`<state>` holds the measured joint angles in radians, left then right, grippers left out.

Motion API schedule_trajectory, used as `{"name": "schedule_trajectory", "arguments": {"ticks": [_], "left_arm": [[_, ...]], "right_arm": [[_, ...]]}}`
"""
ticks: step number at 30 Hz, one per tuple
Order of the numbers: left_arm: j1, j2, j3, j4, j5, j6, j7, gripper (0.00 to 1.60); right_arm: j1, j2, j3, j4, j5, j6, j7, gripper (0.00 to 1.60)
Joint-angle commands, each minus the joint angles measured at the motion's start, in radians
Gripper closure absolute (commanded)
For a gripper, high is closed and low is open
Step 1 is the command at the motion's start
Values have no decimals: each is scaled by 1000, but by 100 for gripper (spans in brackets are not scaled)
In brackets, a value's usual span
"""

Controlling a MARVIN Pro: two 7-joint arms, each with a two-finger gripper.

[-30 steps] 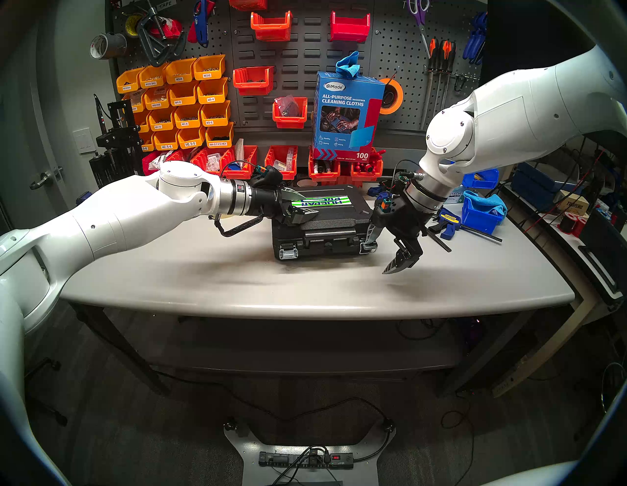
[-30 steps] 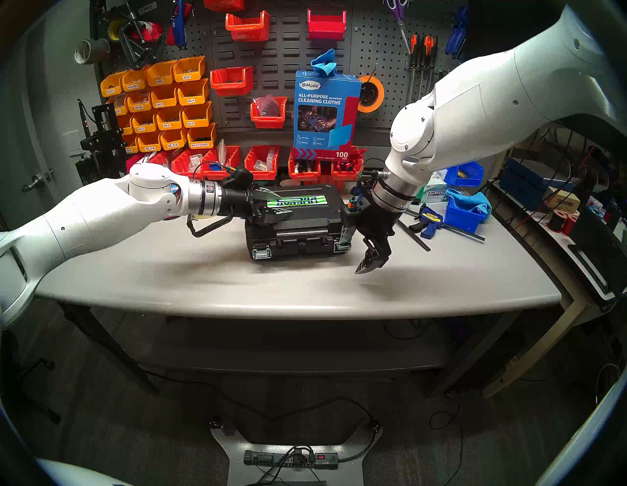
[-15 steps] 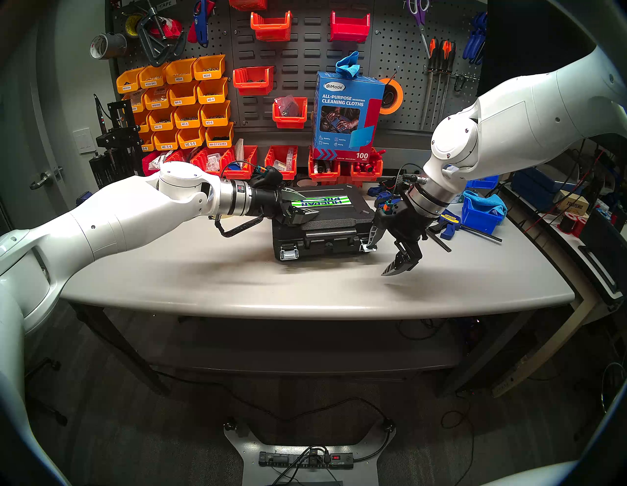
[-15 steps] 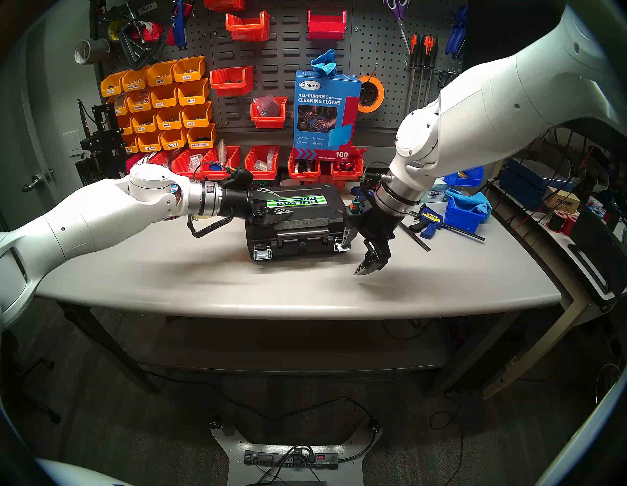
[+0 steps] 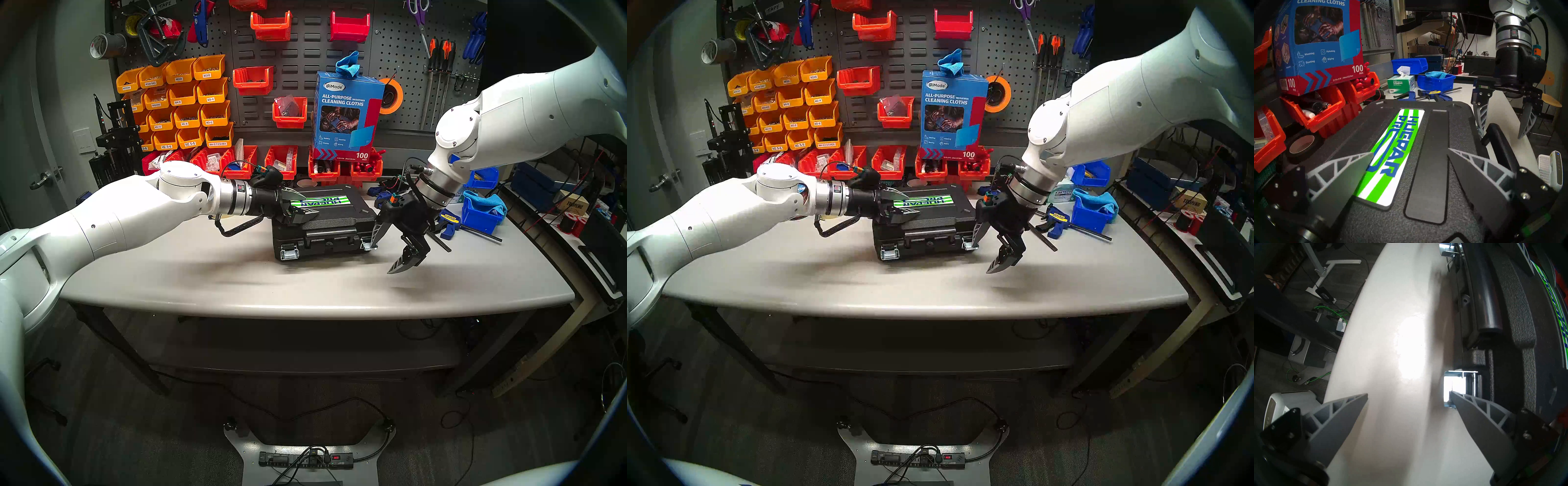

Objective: Open the tool box

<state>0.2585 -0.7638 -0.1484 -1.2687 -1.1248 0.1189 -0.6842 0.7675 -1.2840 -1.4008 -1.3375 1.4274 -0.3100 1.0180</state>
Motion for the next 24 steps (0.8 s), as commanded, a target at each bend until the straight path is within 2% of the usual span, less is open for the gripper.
{"name": "schedule_trajectory", "arguments": {"ticks": [1,12,24], "left_arm": [[34,-2,49,-2,31,25,2,0],[33,-2,50,-1,27,22,2,0],[31,-2,54,-1,29,24,3,0]], "right_arm": [[-18,4,33,88,31,-17,52,0],[-39,23,69,229,73,-52,75,0],[-113,23,99,394,116,-75,123,0]]}}
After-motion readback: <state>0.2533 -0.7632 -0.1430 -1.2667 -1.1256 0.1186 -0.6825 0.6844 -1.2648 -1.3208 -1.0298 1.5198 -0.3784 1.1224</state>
